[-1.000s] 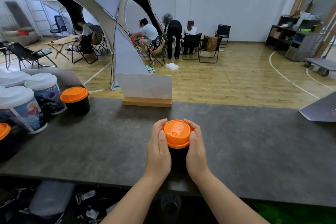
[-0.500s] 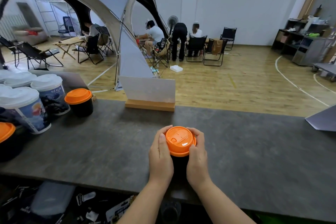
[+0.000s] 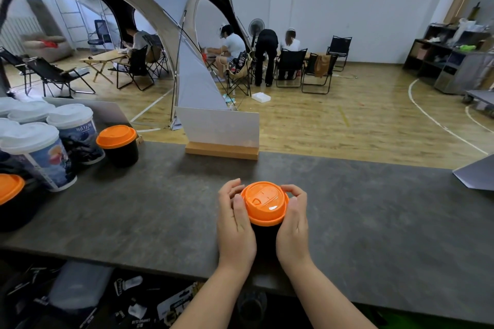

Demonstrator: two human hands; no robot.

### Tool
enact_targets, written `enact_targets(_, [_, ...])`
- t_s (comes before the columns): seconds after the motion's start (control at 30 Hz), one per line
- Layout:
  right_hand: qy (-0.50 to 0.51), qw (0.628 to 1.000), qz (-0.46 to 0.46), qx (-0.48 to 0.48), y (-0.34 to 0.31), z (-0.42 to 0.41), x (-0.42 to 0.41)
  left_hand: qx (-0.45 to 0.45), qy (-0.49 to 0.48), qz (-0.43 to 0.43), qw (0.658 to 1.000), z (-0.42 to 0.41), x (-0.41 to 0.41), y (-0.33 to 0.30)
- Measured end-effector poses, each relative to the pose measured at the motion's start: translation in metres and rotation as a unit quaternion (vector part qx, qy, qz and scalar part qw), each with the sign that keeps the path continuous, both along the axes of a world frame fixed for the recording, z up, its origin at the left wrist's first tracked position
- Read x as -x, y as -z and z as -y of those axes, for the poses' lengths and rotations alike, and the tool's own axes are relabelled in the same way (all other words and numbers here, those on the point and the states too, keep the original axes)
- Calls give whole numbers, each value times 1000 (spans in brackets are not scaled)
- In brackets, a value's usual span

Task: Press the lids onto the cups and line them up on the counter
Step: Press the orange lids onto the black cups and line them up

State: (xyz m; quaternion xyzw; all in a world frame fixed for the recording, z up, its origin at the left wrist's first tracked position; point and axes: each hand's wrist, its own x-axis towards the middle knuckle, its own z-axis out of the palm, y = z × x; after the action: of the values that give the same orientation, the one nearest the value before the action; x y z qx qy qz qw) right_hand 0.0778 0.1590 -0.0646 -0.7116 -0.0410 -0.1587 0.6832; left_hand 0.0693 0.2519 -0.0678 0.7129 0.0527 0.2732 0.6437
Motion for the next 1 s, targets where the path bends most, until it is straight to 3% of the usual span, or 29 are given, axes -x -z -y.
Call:
enact_targets(0.1, [4,1000,-12,-5,0,2,0,-16,-12,13,1000,0,2,-1])
enact_targets(0.37, [-24,1000,6,19,0,2,-1,-14,86,-40,995,3,1,-3])
enact_targets(1.0, [-50,997,-8,66,3,3,-1,-5,62,-15,998,4,-6,4])
